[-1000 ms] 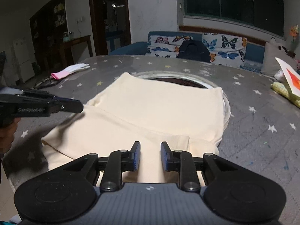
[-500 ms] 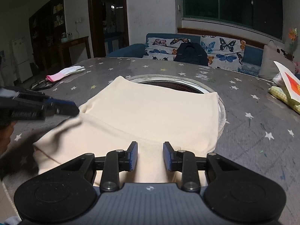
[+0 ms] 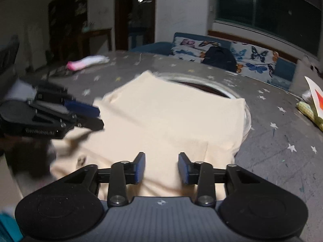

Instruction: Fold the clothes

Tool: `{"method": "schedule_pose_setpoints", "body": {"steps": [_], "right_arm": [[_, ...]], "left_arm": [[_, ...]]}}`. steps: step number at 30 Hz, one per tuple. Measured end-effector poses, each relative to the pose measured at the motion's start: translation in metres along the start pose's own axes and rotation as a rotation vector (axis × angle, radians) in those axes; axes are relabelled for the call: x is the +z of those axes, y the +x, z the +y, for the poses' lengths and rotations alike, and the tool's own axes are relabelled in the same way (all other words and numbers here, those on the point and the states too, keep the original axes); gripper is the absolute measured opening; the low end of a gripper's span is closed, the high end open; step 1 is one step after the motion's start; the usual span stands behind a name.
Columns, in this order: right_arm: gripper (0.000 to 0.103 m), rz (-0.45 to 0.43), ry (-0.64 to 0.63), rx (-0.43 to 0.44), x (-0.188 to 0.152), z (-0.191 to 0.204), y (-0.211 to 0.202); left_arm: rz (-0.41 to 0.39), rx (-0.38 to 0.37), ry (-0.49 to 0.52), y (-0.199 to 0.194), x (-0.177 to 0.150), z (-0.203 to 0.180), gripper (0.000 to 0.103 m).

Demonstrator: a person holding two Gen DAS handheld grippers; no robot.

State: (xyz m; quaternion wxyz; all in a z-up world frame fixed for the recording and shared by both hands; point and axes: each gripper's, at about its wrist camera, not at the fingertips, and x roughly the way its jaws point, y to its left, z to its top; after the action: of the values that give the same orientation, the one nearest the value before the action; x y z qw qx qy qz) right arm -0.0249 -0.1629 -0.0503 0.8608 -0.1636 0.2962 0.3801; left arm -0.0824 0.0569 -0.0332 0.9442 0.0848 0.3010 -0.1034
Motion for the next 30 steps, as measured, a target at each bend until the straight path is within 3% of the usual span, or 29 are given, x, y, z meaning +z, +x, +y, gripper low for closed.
{"method": "schedule_pose_setpoints", "body": {"steps": [6,14,20,26,28,30], "right_arm": [[0.039,-0.009,0.013,-0.016,-0.007,-0.004,-0.014],[0.041,-0.01,0.009,-0.003,-0.009,-0.004,-0.028],[0.045,0.01,-0.032,-0.018,-0.014,-0.004,-0.046],[0.051,0.048,-0.097,-0.024,-0.024,0.003,-0.058],[0.055,0.062,-0.125,-0.023,-0.028,0.007,-0.06],[0.06,0.07,-0.154,-0.021,-0.031,0.01,-0.062]], "left_arm": [[-0.011,-0.003,0.044,-0.018,-0.007,-0.005,0.036],[-0.032,-0.091,0.198,-0.058,-0.023,-0.022,0.054],[-0.019,-0.08,0.318,-0.056,-0.035,-0.04,0.054],[-0.039,-0.088,0.37,-0.048,-0.037,-0.049,0.054],[-0.04,-0.101,0.369,-0.045,-0.037,-0.051,0.047],[-0.036,-0.117,0.355,-0.042,-0.037,-0.051,0.032]]}}
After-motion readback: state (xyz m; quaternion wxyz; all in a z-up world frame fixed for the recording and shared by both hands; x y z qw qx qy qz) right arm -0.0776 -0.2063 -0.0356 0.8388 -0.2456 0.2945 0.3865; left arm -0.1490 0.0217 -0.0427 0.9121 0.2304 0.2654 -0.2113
